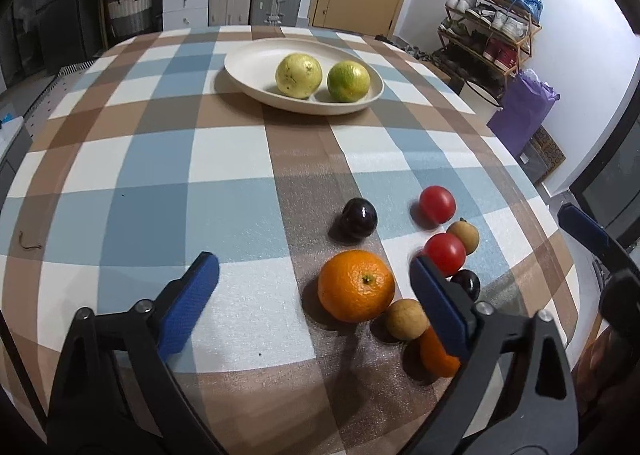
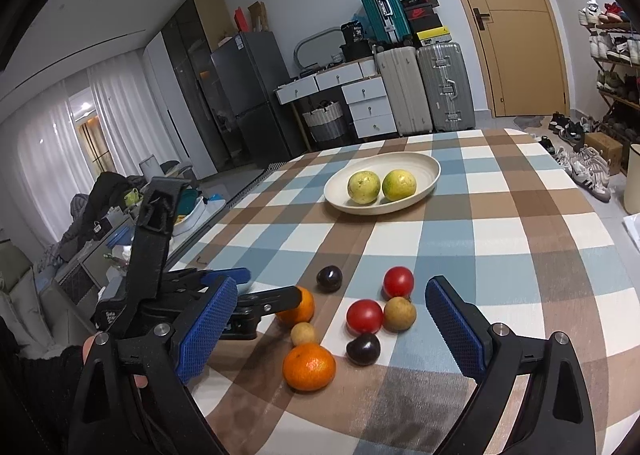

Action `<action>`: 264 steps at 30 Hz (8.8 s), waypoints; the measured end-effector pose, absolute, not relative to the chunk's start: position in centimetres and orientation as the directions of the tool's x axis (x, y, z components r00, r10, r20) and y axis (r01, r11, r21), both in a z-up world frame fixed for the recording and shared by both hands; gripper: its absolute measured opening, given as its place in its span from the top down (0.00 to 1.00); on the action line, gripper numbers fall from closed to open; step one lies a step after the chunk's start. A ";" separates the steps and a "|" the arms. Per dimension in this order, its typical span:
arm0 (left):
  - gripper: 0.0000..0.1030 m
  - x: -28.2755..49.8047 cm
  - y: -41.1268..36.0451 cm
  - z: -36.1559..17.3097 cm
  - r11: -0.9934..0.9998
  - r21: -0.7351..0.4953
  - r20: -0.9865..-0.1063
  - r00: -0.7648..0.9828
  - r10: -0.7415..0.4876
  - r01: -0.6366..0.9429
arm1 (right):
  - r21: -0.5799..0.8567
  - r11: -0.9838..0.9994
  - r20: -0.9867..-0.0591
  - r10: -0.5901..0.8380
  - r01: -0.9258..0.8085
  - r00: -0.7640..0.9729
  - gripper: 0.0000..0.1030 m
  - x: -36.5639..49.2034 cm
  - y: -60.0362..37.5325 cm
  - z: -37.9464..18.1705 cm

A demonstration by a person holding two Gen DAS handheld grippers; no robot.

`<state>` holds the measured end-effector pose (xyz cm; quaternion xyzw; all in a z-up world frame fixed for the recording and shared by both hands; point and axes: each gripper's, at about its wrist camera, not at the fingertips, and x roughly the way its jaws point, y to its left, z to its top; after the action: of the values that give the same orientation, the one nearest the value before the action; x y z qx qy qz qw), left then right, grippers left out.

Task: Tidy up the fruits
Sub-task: 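Grasp the large orange with the left tool while the right tool grasps the smaller orange, then carry the orange in the left tool onto the plate while the right tool places its orange beside it, then open both tools and withdraw them from the plate, then lower the left tool onto the small brown kiwi and close on it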

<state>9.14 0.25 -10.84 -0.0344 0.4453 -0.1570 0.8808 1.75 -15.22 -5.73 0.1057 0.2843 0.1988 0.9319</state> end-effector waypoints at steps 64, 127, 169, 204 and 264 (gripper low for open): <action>0.65 8.5 5.7 -8.2 0.858 -0.446 -0.680 0.527 -0.510 0.255 | 0.457 0.836 -0.635 0.546 -0.303 0.546 0.63 3.0 -12.0 -12.8; 0.65 40.6 -2.7 -6.7 0.883 -0.332 -0.757 0.465 -0.459 0.332 | 0.521 0.805 -0.592 0.580 -0.284 0.559 0.63 36.2 -18.7 -7.3; 0.53 25.5 2.4 -0.1 0.943 -0.210 -0.693 0.641 -0.329 0.258 | 0.335 0.896 -0.552 0.437 -0.291 0.710 0.19 21.8 -18.6 -0.1; 0.03 6.1 0.3 -5.5 0.955 -0.165 -0.684 0.668 -0.291 0.247 | 0.224 0.936 -0.521 0.350 -0.271 0.778 0.06 4.9 -16.6 -3.4; 0.77 3.5 0.0 -9.9 0.877 -0.316 -0.711 0.522 -0.471 0.362 | 0.293 0.928 -0.617 0.366 -0.228 0.697 0.06 1.6 -17.0 -9.7</action>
<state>3.49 0.00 -9.94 -0.0641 0.4264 -0.2396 0.8699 1.57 -16.97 -9.67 0.0976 0.3542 0.1620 0.9158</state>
